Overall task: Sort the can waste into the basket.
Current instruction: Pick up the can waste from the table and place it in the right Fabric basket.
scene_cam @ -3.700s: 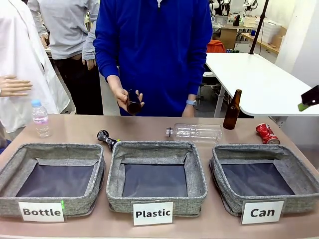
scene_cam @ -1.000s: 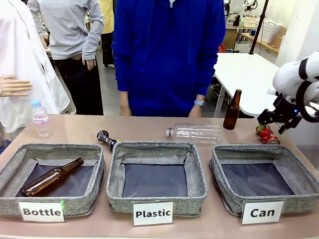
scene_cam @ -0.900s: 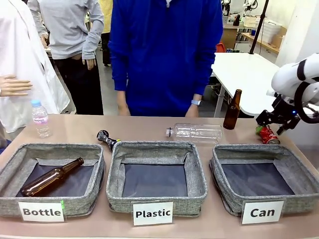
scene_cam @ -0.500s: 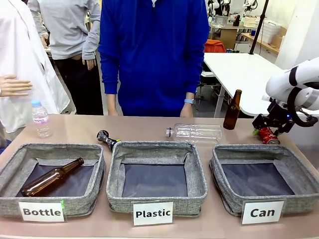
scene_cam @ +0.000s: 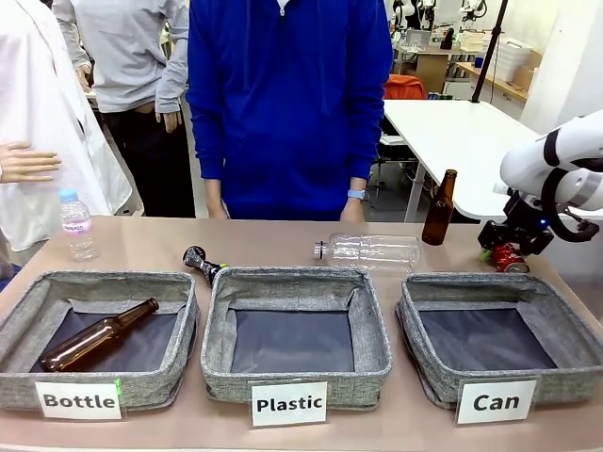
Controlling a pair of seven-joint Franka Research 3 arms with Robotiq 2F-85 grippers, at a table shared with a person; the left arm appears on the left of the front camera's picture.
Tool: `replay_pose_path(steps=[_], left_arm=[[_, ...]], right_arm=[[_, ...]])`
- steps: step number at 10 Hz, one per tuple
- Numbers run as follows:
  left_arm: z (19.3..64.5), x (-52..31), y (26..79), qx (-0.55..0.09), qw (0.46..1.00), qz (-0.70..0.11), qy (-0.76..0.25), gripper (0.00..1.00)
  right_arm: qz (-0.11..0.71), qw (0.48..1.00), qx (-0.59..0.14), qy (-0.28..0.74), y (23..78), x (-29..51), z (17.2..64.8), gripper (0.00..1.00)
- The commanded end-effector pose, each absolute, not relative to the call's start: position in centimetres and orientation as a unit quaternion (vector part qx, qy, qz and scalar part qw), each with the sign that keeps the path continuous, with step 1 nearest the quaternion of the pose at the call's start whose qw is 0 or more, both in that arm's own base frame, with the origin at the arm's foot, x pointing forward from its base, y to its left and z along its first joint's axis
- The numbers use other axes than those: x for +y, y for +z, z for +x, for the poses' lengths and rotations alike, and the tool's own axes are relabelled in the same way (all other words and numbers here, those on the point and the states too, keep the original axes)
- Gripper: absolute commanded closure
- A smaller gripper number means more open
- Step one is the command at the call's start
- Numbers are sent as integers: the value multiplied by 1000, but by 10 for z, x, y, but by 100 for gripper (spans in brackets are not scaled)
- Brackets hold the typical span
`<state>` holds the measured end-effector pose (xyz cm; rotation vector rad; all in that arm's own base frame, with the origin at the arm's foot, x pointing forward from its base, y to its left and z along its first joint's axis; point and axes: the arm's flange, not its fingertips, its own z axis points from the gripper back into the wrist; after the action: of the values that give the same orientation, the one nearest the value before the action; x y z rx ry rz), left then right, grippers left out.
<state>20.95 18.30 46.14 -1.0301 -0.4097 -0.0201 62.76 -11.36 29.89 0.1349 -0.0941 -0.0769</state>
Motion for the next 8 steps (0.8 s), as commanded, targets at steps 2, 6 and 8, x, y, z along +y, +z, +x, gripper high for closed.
replay_pose_path(steps=[2, 6, 8], left_arm=[[212, 181, 462, -200, 846, -495, -2, 0], [212, 181, 462, -200, 846, -495, -2, 0], [212, 181, 462, -200, 846, -495, -2, 0]], right_arm=[[59, 996, -39, -48, 300, -111, 633, 100], [56, 996, -44, -47, 304, -110, 633, 100], [57, 996, -48, -46, 306, -110, 632, 100]])
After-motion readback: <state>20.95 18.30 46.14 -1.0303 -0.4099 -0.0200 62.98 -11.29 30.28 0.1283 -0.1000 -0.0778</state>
